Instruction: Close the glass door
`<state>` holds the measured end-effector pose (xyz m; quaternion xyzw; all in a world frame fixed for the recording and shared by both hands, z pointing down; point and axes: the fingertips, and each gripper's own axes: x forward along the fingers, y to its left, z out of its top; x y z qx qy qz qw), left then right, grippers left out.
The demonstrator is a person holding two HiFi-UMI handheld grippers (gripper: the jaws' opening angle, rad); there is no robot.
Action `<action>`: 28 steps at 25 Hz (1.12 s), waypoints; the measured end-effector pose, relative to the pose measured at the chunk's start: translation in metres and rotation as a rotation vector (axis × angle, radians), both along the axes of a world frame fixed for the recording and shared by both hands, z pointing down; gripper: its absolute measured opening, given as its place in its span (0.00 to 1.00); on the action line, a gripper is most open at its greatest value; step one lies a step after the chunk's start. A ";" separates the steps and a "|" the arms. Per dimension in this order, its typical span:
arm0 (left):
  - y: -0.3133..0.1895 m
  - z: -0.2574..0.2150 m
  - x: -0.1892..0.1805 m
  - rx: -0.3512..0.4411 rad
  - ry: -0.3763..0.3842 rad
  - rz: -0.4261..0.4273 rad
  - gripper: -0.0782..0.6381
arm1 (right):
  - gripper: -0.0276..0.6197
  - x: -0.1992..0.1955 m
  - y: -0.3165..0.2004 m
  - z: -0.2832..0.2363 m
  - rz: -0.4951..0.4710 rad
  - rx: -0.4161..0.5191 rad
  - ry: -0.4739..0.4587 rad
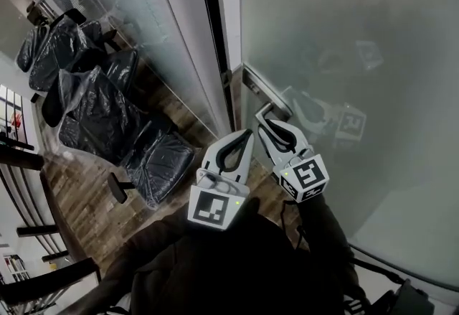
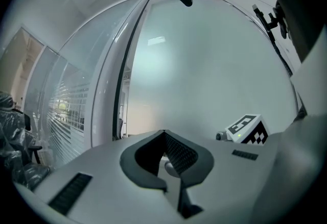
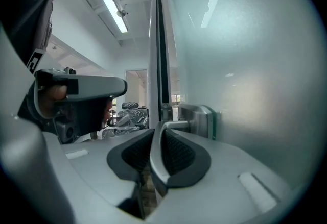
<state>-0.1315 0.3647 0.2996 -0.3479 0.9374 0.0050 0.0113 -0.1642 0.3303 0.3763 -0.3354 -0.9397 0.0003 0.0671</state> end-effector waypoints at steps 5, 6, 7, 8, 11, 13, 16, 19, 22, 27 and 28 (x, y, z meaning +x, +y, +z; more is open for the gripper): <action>0.013 -0.010 0.000 -0.006 -0.023 -0.004 0.10 | 0.14 0.012 0.012 -0.003 -0.018 0.000 -0.006; 0.015 -0.013 -0.001 -0.006 -0.028 -0.007 0.10 | 0.14 0.014 0.013 -0.005 -0.023 0.001 -0.007; 0.016 -0.016 -0.002 -0.006 -0.034 -0.009 0.10 | 0.14 0.016 0.015 -0.006 -0.027 0.001 -0.005; 0.017 -0.020 -0.003 -0.008 -0.038 -0.010 0.10 | 0.14 0.017 0.016 -0.008 -0.029 0.001 -0.003; 0.022 -0.027 -0.005 -0.014 -0.046 -0.013 0.10 | 0.14 0.021 0.022 -0.012 -0.037 0.002 -0.002; 0.025 -0.028 -0.005 -0.017 -0.049 -0.015 0.10 | 0.14 0.024 0.026 -0.013 -0.043 0.002 -0.005; 0.029 -0.025 -0.003 -0.016 -0.046 -0.017 0.10 | 0.14 0.028 0.030 -0.011 -0.046 0.004 -0.010; 0.029 -0.026 0.000 -0.018 -0.051 -0.010 0.10 | 0.14 0.031 0.032 -0.011 -0.045 0.014 -0.008; 0.029 -0.026 0.003 -0.016 -0.051 -0.004 0.10 | 0.14 0.034 0.033 -0.010 -0.042 0.019 -0.003; 0.030 -0.026 0.003 -0.014 -0.051 0.000 0.10 | 0.14 0.037 0.037 -0.010 -0.049 0.025 -0.001; 0.031 -0.026 0.003 -0.014 -0.050 -0.002 0.10 | 0.14 0.038 0.038 -0.010 -0.051 0.027 -0.002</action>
